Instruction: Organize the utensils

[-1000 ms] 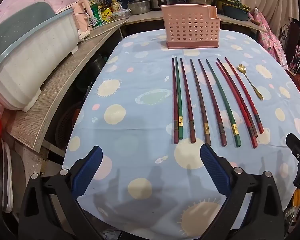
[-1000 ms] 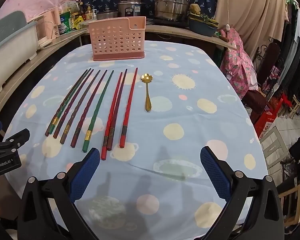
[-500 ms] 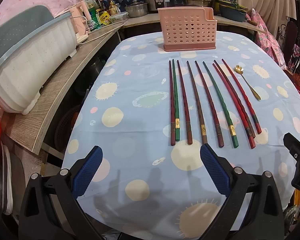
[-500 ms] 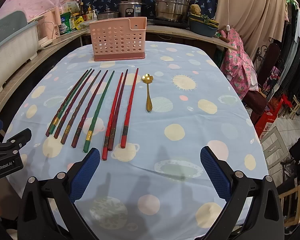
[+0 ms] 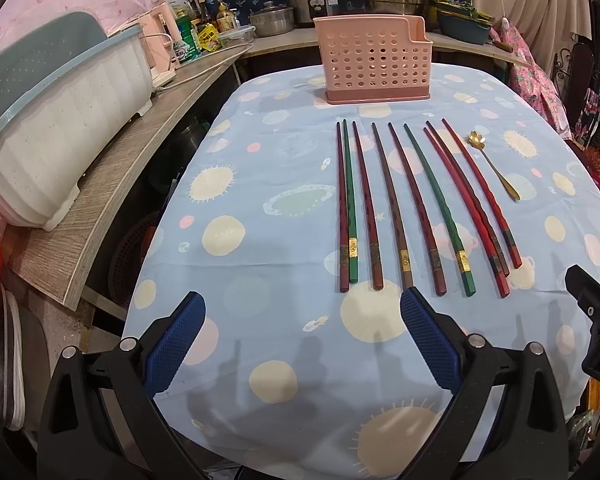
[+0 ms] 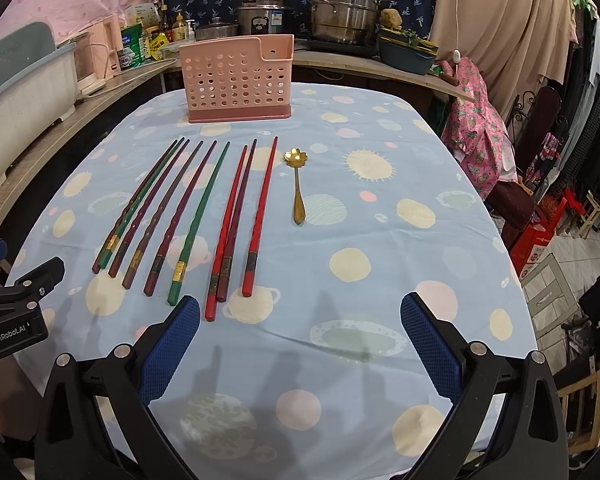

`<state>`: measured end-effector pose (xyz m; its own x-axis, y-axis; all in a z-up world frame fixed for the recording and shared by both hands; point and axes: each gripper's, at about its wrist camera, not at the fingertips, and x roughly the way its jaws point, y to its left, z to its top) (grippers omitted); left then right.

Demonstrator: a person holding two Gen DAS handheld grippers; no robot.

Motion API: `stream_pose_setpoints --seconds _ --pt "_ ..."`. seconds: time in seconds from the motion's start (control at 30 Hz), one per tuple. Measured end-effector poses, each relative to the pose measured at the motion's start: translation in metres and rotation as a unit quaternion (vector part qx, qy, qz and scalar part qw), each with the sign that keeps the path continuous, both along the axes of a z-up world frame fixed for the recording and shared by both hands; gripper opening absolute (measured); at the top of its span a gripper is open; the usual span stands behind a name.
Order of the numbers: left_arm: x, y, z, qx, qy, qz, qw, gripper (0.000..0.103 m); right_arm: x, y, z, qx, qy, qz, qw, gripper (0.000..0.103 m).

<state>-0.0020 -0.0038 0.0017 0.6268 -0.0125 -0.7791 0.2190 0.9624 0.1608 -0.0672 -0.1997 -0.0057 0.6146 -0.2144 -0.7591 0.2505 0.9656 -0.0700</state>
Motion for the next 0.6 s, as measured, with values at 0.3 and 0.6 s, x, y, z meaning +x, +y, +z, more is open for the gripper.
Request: stream_pose_setpoints --seconds 0.3,0.6 --pt "0.0004 0.0001 -0.0002 0.000 0.000 0.001 1.0000 0.094 0.0001 -0.0001 -0.0002 0.000 -0.001 0.000 1.000 0.096" --pt "-0.0002 0.0013 -0.0005 0.000 0.000 0.000 1.0000 0.094 0.0001 0.0001 -0.0001 0.000 -0.001 0.001 1.000 0.096"
